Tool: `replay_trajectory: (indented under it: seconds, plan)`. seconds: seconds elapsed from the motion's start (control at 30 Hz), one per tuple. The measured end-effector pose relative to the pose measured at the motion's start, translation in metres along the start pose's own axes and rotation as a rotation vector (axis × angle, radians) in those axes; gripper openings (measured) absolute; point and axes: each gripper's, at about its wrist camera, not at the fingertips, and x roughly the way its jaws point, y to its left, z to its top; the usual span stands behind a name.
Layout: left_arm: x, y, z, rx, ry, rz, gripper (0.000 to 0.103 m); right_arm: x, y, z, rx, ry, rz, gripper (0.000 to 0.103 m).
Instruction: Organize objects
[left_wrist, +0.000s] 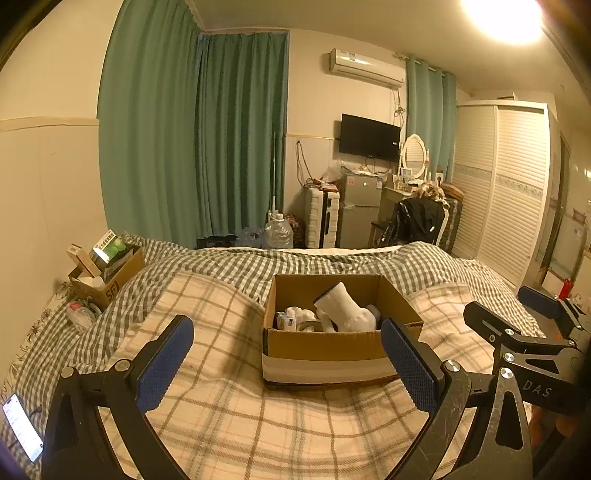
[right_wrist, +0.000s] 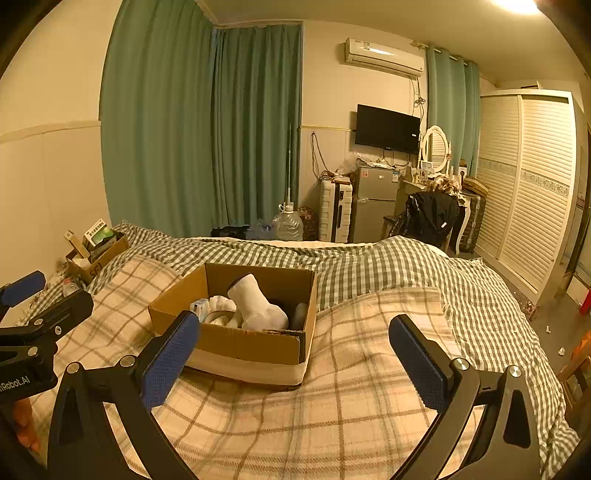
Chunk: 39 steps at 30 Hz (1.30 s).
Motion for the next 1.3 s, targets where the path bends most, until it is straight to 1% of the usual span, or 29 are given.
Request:
replay_trajectory:
  seconds: [1.3]
  plan:
    - [-0.0025,-0.0057,-0.0003,0.005,0.012,-0.004,0.103,0.0045,0.0034,-0.0039,0.005,0.018,0.009,0.103]
